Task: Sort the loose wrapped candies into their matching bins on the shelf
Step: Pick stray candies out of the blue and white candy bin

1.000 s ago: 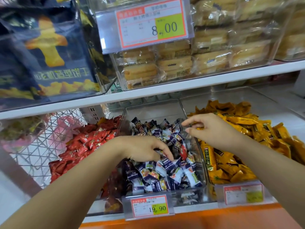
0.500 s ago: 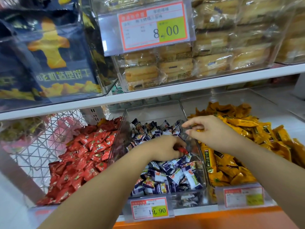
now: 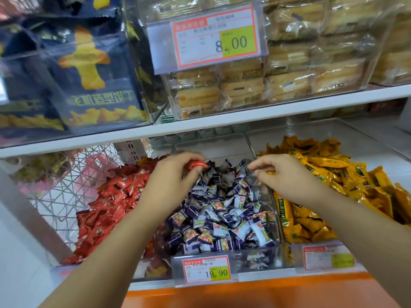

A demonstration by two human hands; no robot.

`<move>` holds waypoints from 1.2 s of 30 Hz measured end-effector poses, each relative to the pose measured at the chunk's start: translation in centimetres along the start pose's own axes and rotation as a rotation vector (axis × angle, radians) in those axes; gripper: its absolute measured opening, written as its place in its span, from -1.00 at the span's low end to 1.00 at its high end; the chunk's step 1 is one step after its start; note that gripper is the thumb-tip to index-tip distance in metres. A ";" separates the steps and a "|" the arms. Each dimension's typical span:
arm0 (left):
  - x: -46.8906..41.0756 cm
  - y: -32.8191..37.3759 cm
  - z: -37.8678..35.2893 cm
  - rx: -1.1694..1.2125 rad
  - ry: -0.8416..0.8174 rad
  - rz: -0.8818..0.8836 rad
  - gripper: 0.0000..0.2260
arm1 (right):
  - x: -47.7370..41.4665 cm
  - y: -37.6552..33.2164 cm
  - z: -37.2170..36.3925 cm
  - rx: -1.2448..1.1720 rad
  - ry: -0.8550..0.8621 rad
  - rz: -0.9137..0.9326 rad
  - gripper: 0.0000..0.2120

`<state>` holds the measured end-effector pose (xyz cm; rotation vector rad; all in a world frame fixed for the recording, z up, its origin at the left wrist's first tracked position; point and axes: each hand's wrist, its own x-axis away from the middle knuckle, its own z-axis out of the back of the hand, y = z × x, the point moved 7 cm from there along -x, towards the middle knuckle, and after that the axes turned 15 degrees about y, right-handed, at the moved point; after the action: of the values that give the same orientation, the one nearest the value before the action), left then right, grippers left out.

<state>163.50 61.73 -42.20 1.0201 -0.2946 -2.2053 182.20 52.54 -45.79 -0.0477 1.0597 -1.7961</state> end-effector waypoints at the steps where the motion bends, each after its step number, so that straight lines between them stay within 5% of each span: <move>1: 0.3 -0.9 1.6 -0.057 0.074 0.001 -0.80 | 0.1 -0.2 0.0 0.014 0.015 0.005 -0.77; 5: 2.2 -5.2 6.5 -0.275 0.282 0.078 -0.80 | 0.7 -1.0 0.4 0.079 0.118 0.026 -0.78; 9: 4.1 -8.1 6.8 -0.398 0.192 0.126 -0.75 | 1.1 -3.0 0.9 0.186 0.206 0.124 -0.79; 16: 4.5 -8.0 6.0 -0.272 0.180 0.088 -0.76 | -0.2 -6.9 -1.0 0.264 0.014 0.284 -0.75; 22: 3.1 -4.4 5.1 -0.149 0.237 -0.057 -0.78 | -2.3 -3.9 -1.3 0.330 0.013 0.142 -0.71; 29: -0.6 -0.1 -4.8 -0.119 -0.214 -0.062 -0.72 | -1.8 -1.4 -0.7 0.159 -0.043 0.142 -0.73; 36: -5.6 -0.4 -14.3 -0.229 -0.467 -0.028 -0.61 | -2.0 0.7 0.1 0.024 -0.072 0.124 -0.76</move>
<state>176.51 66.76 -48.66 0.3809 -0.2259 -2.4183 183.70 53.91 -45.39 -0.0313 0.9695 -1.6827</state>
